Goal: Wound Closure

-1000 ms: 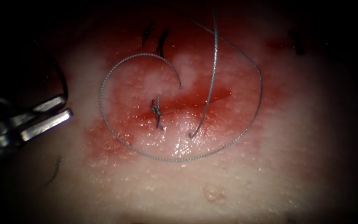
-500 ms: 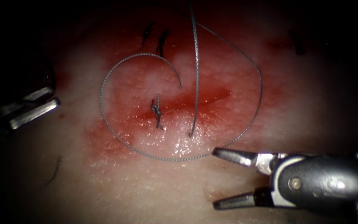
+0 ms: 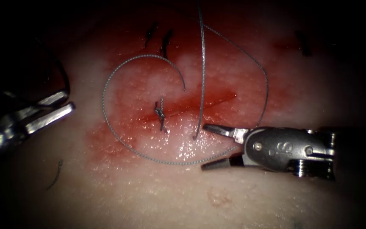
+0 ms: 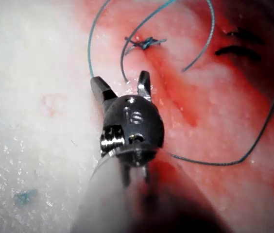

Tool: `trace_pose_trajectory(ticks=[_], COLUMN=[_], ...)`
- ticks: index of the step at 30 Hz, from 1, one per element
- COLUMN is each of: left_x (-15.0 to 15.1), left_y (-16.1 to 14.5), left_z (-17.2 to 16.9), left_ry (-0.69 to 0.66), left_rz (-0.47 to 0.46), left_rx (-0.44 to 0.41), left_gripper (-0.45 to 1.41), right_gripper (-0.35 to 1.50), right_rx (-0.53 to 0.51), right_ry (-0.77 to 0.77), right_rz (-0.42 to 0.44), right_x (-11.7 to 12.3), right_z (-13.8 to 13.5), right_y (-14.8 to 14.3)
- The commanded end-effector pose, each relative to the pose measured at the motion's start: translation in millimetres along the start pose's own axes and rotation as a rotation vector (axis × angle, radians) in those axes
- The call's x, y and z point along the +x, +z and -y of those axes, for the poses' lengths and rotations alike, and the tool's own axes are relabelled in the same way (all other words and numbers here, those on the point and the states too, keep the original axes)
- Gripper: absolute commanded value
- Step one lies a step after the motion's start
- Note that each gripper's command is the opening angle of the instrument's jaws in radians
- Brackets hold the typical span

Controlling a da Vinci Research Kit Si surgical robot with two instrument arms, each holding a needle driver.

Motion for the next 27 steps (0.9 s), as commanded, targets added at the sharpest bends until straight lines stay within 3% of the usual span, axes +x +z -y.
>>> trace_pose_trajectory(ticks=[1, 5, 7, 8, 9, 10, 19, 25, 26, 27], left_x=[-0.5, -0.5, -0.6, -0.6, -0.7, -0.8, -2.2, -2.8, -3.0, -3.0], left_y=[0.7, 0.9, 0.9, 1.0, 1.0, 1.0, 1.0, 1.0, 0.9, 0.9], left_z=[-0.1, -0.2, -0.2, -0.2, -0.2, -0.1, 0.6, 1.0, 1.3, 1.3], left_ry=[0.0, 0.001, 0.001, 0.002, 0.002, 0.003, 0.012, 0.016, 0.017, 0.017], left_rz=[-0.002, -0.008, -0.006, -0.006, -0.006, -0.004, -0.003, -0.003, -0.004, -0.004], left_rx=[-0.002, -0.007, -0.008, -0.008, -0.008, -0.01, -0.02, -0.023, -0.026, -0.026], left_gripper=[-0.45, -0.45, -0.45, -0.45, -0.45, -0.45, -0.45, -0.45, -0.45, -0.45], right_gripper=[0.86, 0.84, 0.69, 0.37, -0.11, -0.35, -0.35, -0.35, -0.35, -0.35], right_rx=[-0.001, -0.012, -0.017, -0.012, 0.0, 0.017, 0.04, 0.108, 0.14, 0.14], right_ry=[0.005, 0.043, 0.05, 0.05, 0.049, 0.049, 0.008, -0.125, -0.167, -0.167], right_rz=[-0.005, -0.016, -0.016, -0.017, -0.023, -0.026, -0.006, 0.006, 0.032, 0.032], right_x=[-0.4, -0.8, -0.7, -0.7, -0.6, -0.6, 1.9, 5.9, 7.3, 7.3], right_z=[0.2, 0.0, 0.1, 0.2, 0.3, 0.4, 2.6, 8.2, 10.9, 10.9], right_y=[1.4, 2.8, 3.3, 3.4, 3.3, 3.2, 0.4, -2.8, -3.9, -3.9])
